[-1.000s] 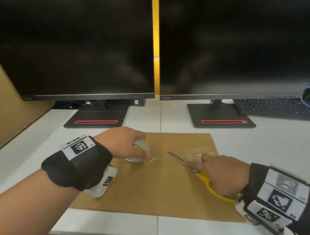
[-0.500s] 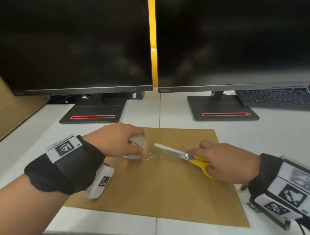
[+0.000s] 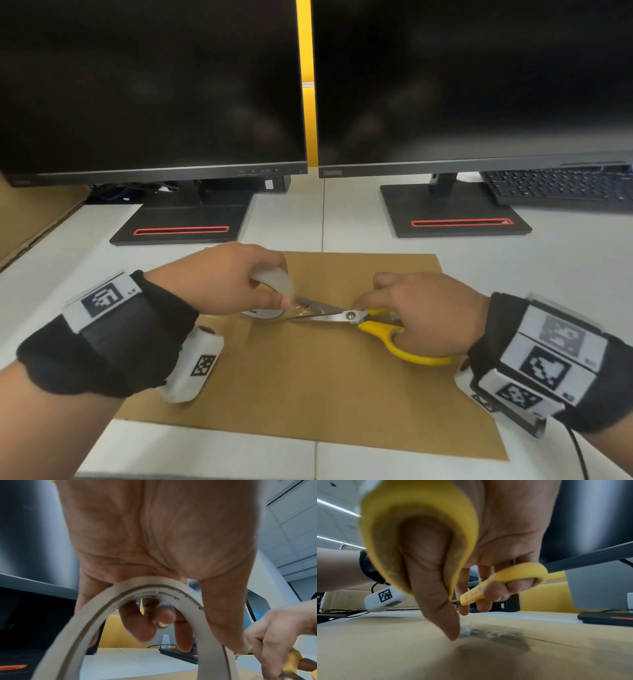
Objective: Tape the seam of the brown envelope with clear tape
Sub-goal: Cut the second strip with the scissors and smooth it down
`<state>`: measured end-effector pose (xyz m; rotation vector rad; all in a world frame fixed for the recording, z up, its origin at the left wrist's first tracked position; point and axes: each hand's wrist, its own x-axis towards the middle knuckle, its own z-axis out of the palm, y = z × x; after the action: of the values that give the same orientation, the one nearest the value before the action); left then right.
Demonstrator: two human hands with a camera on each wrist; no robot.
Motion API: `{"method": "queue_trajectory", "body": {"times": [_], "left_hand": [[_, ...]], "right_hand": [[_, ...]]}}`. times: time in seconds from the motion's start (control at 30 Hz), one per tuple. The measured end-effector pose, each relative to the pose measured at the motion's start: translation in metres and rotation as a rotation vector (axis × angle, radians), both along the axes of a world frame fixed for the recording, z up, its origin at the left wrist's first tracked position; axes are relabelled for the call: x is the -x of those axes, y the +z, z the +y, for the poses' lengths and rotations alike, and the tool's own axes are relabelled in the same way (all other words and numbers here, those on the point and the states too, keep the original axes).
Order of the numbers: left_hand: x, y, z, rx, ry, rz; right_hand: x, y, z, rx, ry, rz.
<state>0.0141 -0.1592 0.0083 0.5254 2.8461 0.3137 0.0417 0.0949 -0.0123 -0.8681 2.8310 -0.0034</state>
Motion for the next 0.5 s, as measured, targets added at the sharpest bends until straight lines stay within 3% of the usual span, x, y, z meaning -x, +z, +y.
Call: {"method": "queue_trajectory", "body": {"times": [0.5], "left_hand": [[0.005,-0.002,-0.011,-0.068,-0.020,-0.019]], "right_hand": [[0.007,0.003,0.010,-0.020,0.043,0.011]]}}
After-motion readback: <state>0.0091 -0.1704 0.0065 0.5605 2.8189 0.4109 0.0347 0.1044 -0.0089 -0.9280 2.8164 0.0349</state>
